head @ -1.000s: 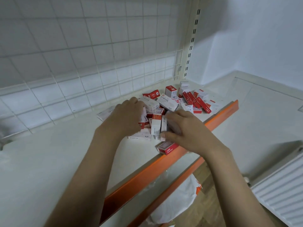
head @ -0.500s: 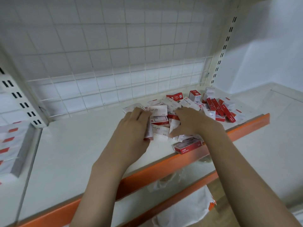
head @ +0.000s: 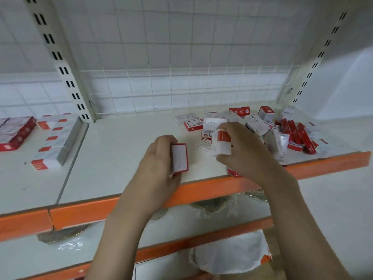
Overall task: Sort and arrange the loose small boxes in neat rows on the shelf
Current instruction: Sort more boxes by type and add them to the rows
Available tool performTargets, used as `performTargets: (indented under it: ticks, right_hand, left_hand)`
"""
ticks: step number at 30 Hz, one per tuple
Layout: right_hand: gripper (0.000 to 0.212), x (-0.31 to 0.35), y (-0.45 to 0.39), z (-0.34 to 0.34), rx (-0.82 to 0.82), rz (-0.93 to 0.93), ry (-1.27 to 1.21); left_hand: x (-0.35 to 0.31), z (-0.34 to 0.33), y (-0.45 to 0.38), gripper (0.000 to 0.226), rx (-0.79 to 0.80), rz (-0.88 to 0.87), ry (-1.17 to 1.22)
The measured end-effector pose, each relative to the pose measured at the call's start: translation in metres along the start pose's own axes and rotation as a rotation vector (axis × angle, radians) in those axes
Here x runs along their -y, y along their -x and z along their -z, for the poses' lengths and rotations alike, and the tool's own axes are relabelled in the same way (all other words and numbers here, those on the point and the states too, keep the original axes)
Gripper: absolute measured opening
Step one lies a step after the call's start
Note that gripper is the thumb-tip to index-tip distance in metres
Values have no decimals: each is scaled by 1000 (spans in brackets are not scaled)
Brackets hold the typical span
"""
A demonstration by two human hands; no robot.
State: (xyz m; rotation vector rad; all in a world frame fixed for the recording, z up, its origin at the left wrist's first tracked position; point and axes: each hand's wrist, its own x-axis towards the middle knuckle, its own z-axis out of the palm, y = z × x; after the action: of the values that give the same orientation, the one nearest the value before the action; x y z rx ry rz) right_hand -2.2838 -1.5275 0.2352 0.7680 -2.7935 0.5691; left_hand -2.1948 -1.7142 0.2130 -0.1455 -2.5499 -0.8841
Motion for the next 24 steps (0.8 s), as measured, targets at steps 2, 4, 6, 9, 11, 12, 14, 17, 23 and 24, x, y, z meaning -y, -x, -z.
performTargets:
  ticks: [2, 4, 6, 9, 11, 12, 14, 17, 23, 24]
  right_hand:
    - [60, 10, 12, -9, -5, 52, -102]
    - [59, 19, 23, -18, -11, 96, -166]
    - [58, 27, 30, -26, -9, 125, -187]
    - [57, 39, 34, -36, -10, 136, -205]
    - [58, 50, 34, -40, -14, 142, -214]
    - [58, 57, 34, -42, -15, 145, -221]
    - [59, 72, 33, -46, -7, 143, -238]
    - [59, 101, 28, -55, -4, 159, -269]
    - [55, 174, 17, -79, -7, 164, -359]
    - [55, 187, 16, -84, -2, 172, -367]
  left_hand:
    - [5, 4, 13, 52, -30, 17, -16]
    - [10, 11, 24, 51, -49, 36, -38]
    - [14, 19, 35, 51, -75, 59, -70]
    - [22, 30, 48, 57, -113, 128, -101]
    - [30, 39, 54, 60, -144, 141, -82]
    - [34, 44, 57, 60, -161, 137, -63]
    - [42, 55, 62, 60, -192, 152, -36]
    - [56, 76, 73, 70, -207, 178, -53]
    - [97, 135, 95, 73, -186, 175, -26]
    - [105, 145, 99, 73, -182, 194, -20]
